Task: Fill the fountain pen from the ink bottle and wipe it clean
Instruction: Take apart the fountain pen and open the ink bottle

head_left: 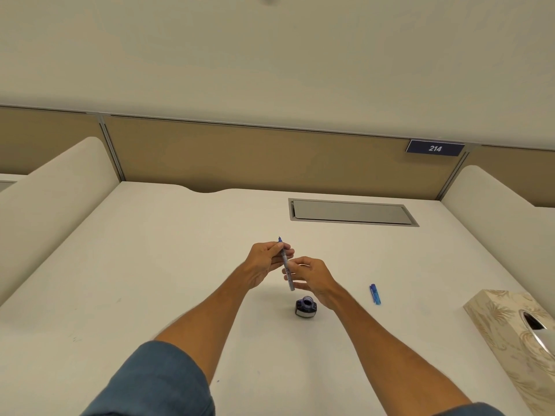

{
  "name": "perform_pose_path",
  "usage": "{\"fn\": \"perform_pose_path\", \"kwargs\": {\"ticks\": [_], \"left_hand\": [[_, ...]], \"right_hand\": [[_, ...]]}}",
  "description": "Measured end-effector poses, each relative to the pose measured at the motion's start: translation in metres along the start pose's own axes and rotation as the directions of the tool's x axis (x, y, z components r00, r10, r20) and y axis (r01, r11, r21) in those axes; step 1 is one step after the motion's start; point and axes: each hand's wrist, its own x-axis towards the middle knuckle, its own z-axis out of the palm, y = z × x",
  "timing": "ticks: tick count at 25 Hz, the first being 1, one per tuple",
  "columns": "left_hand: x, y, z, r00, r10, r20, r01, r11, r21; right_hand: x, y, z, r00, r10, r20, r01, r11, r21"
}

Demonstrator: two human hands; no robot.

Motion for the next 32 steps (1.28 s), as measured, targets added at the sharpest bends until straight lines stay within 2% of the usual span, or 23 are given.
{"fn": "perform_pose_path", "kwargs": {"ticks": [3, 8, 13, 18, 23, 28, 32], "left_hand": [[0.001, 0.001, 0.004, 1.0, 0.006, -0.003, -0.006, 1.0, 0.024], [0.004, 0.002, 0.009, 1.0, 0.004, -0.01, -0.004, 1.0, 0.018], [0.006, 0.004, 0.014, 0.999, 0.026, -0.027, -0.025, 0.999, 0.032], [0.008, 0.005, 0.018, 1.0, 0.015, -0.023, -0.014, 0.999, 0.043], [0.012, 0.006, 0.021, 0.999, 0.022, -0.027, -0.02, 0.997, 0.07], [0.013, 0.005, 0.026, 1.0, 0.012, -0.016, -0.011, 0.998, 0.062], [0.016, 0.005, 0.032, 1.0, 0.02, -0.005, -0.019, 0.998, 0.066]], "right_hand": [[0.002, 0.0, -0.004, 0.998, 0.005, 0.058, -0.006, 1.0, 0.015], [0.005, -0.004, -0.01, 1.0, -0.016, -0.019, 0.016, 1.0, -0.027], [0.009, -0.005, -0.017, 0.994, -0.016, 0.104, 0.018, 1.0, -0.019], [0.012, -0.008, -0.024, 0.999, -0.045, 0.003, 0.046, 0.999, -0.022], [0.015, -0.009, -0.029, 0.994, -0.022, 0.104, 0.019, 1.0, 0.025], [0.014, -0.012, -0.035, 0.999, -0.034, 0.018, 0.034, 0.999, 0.002], [0.015, -0.011, -0.041, 0.996, -0.006, 0.086, 0.007, 1.0, -0.007]]}}
